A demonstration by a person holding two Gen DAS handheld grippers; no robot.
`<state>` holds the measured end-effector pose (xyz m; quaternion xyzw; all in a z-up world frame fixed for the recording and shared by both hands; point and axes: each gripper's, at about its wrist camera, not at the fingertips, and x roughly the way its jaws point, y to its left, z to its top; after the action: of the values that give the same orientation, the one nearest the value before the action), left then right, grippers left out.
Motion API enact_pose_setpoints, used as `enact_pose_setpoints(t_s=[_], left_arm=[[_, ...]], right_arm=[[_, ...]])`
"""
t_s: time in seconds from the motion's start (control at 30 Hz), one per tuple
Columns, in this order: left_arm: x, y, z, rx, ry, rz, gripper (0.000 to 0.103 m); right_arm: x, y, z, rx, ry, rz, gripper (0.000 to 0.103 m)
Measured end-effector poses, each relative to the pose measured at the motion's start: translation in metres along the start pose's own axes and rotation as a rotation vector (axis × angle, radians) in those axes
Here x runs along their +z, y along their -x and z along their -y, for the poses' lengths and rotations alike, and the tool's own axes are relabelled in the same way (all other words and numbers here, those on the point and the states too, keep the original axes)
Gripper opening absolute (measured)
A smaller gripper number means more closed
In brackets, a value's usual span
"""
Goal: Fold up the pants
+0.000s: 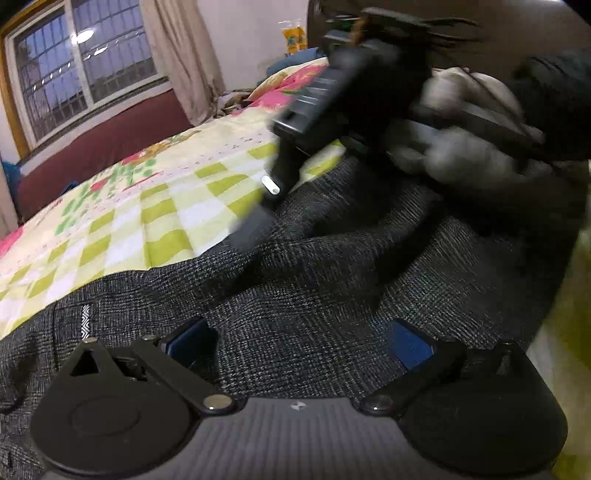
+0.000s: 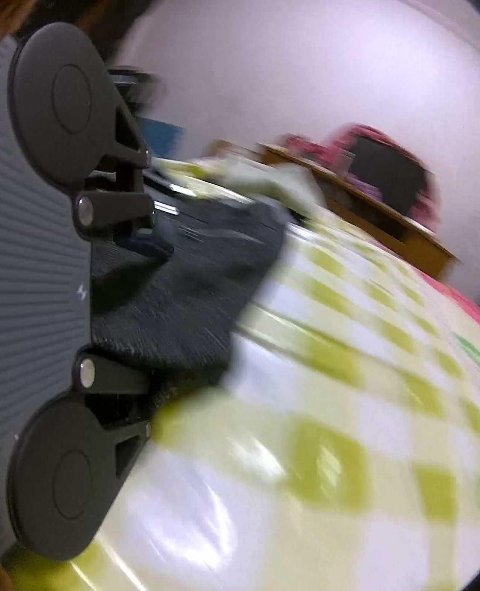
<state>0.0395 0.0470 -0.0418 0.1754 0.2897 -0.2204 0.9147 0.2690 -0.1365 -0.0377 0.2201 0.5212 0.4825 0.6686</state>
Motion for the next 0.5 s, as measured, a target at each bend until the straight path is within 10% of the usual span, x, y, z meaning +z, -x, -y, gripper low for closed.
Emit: enact_pose_setpoints(t_s=[0.13, 0.5], left_arm=[[-0.001, -0.001, 0.001, -0.002, -0.005, -0.001, 0.103], [-0.001, 0.013, -0.022, 0.115, 0.086, 0.028, 0.103]], right_arm=[[0.024, 0.014, 0.012, 0.030, -0.072, 0.195, 0.046], [-0.007, 0.013, -0.026, -0.185, 0.040, 0.026, 0.047]])
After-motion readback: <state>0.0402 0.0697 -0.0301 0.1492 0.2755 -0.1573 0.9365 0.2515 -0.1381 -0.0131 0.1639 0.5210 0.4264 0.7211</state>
